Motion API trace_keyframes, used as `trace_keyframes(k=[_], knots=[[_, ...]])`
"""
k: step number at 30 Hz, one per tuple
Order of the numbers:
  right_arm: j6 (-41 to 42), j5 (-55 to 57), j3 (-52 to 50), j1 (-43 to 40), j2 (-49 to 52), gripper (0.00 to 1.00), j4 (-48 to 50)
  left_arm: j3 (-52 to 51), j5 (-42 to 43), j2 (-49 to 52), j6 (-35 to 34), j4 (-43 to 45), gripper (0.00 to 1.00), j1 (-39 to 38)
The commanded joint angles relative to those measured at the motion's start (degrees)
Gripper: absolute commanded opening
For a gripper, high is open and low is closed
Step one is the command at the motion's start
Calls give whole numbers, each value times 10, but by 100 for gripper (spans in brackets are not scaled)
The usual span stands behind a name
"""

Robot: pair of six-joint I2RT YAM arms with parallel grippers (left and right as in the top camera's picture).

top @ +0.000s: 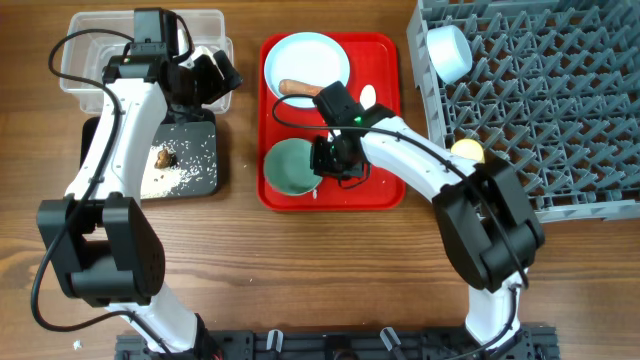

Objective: Sort waste into correct bins and load items into the dishwasher rack
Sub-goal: 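Reach the right gripper back to the green bowl and grasp it, then lift the green bowl and carry it right over the rack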

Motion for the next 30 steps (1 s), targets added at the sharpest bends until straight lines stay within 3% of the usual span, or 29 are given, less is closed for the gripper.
trace_keyframes(k=[1, 9, 13, 17, 18, 24, 27, 30], knots=[[14, 1, -3, -6, 7, 4, 3, 4, -3, -12, 1, 2, 100, 2], [-43, -5, 36, -35, -21, 4, -25, 4, -3, -12, 1, 2, 100, 2], [-76, 52, 83, -64, -79, 4, -78, 4, -3, -12, 1, 2, 100, 2], [-76, 238, 120, -102, -160, 4, -154, 4, -3, -12, 1, 2, 100, 2], [-76, 370, 122, -125, -208, 4, -182, 4, -3, -12, 1, 2, 100, 2], [-71, 698, 122, -169, -262, 4, -207, 4, -3, -12, 1, 2, 100, 2], [-101, 799, 122, -191, -247, 4, -218, 4, -3, -12, 1, 2, 100, 2], [-203, 814, 122, -212, -216, 4, -202, 4, -3, -12, 1, 2, 100, 2]])
